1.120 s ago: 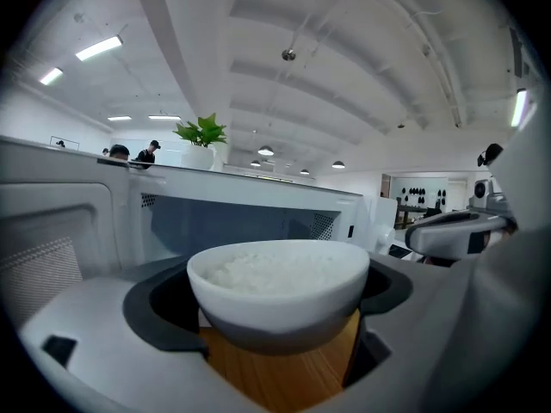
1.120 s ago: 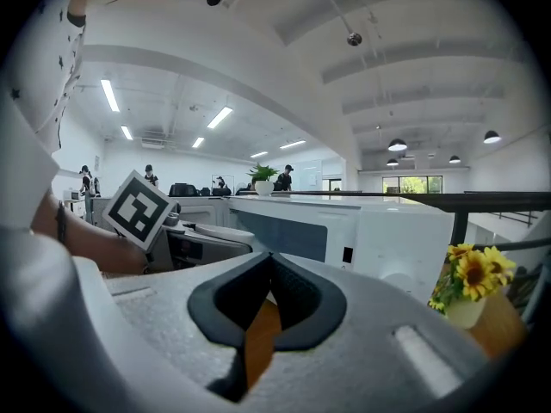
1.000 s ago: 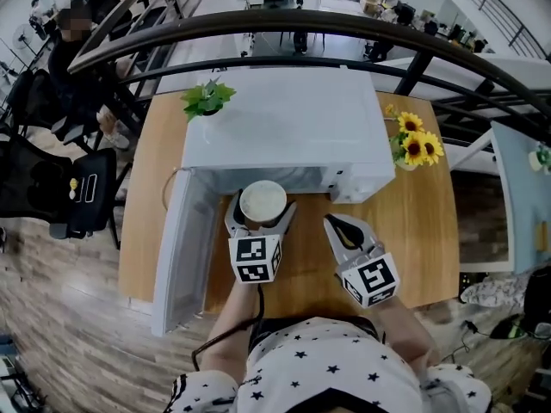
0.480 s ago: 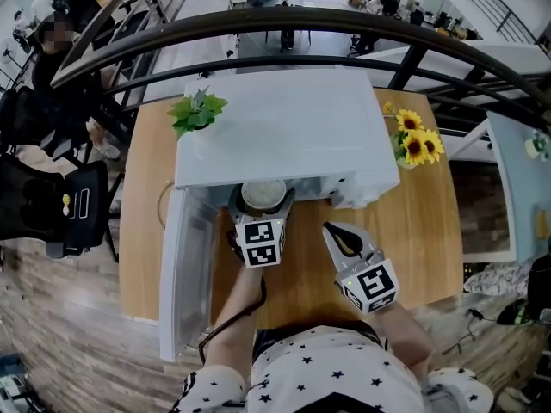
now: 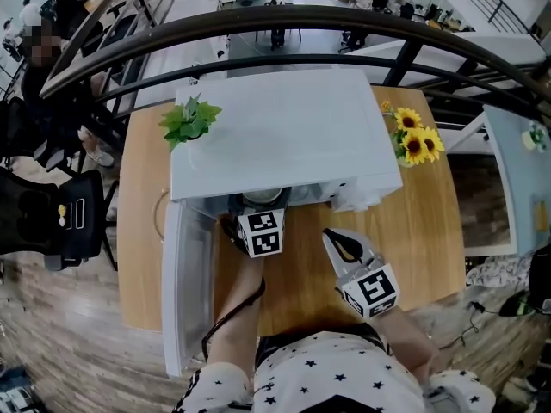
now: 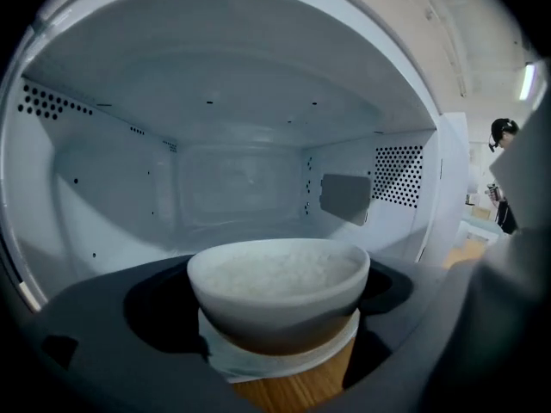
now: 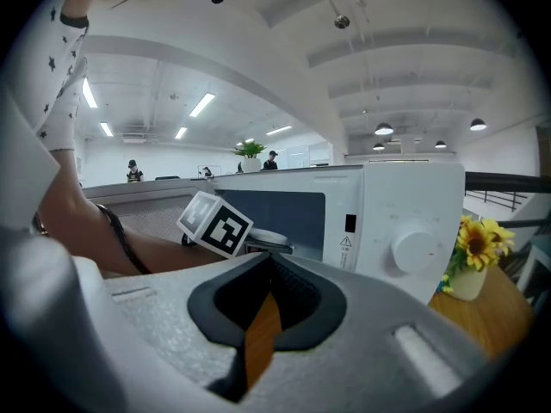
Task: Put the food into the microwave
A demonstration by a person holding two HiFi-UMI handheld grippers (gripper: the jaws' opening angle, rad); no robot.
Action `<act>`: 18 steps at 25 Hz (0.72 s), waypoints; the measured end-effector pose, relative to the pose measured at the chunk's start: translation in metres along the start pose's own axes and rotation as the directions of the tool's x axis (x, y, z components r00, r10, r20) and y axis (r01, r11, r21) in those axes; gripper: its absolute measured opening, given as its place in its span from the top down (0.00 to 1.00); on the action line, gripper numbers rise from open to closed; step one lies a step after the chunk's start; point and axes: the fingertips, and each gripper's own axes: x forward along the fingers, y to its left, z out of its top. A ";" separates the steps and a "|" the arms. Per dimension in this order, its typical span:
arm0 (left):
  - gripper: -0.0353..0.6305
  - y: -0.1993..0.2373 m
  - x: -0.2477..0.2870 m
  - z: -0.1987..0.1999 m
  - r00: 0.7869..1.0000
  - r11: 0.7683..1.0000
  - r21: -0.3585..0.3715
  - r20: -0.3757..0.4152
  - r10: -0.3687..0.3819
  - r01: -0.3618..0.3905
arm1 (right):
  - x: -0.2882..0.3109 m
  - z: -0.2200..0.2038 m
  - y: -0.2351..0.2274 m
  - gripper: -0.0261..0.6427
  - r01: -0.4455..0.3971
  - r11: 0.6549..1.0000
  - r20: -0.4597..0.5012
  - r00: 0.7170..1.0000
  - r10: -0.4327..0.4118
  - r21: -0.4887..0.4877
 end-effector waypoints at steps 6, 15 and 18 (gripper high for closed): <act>0.16 0.001 0.012 -0.010 0.999 1.000 0.020 -0.047 0.013 -0.012 | 0.003 0.000 0.000 0.95 0.004 1.000 -0.002 1.000 -0.004 0.006; 0.16 0.003 0.022 -0.019 0.993 0.995 0.085 -0.106 0.060 -0.051 | 0.004 0.001 0.002 0.95 0.004 1.000 0.002 1.000 -0.004 0.006; 0.16 0.003 0.023 -0.020 0.990 0.995 0.088 -0.124 0.063 -0.053 | 0.003 0.001 0.003 0.95 0.010 1.000 0.002 1.000 -0.010 0.011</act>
